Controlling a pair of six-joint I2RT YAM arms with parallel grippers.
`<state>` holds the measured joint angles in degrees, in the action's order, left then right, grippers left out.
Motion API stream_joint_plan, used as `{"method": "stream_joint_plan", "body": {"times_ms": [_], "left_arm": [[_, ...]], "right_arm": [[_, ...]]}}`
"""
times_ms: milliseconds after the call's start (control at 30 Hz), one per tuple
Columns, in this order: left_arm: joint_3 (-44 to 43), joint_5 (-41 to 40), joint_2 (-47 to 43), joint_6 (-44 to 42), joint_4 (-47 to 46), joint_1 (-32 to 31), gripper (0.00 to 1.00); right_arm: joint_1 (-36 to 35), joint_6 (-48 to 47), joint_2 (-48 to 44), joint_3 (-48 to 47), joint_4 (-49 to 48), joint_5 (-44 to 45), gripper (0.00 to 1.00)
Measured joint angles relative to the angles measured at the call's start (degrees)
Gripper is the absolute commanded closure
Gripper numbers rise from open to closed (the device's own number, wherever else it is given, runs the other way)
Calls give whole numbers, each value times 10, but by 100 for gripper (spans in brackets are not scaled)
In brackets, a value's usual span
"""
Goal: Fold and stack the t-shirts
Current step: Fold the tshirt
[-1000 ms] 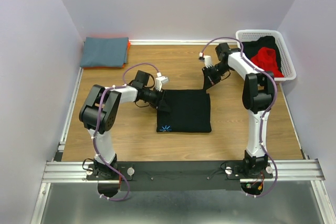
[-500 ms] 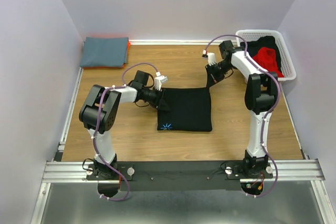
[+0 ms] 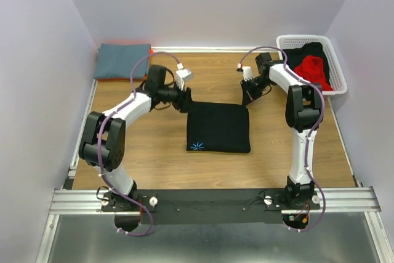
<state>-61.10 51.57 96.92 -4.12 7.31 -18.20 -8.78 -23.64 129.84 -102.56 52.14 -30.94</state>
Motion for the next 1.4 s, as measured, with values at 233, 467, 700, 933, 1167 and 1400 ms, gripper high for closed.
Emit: {"method": "stream_joint_plan", "body": {"times_ms": [233,467,700,933,1167,1400], "left_arm": [[-117,-50,51,-72,39,21,40],[-155,-85,144,-96,75,21,40],[-184,-100,178,-89,85,21,40],[-215,-101,210,-67,78,21,43],[-216,-99,233,-45,82,21,100],[-214,-93,230,-18,47,45,100]], "right_arm": [[-2,0,0,0,-2,0,100],[-2,-5,0,0,-3,0,99],[-2,-5,0,0,-3,0,99],[-2,-5,0,-3,-5,1,100],[-2,-5,0,-4,-7,2,99],[-3,-16,0,-4,-16,8,99]]}}
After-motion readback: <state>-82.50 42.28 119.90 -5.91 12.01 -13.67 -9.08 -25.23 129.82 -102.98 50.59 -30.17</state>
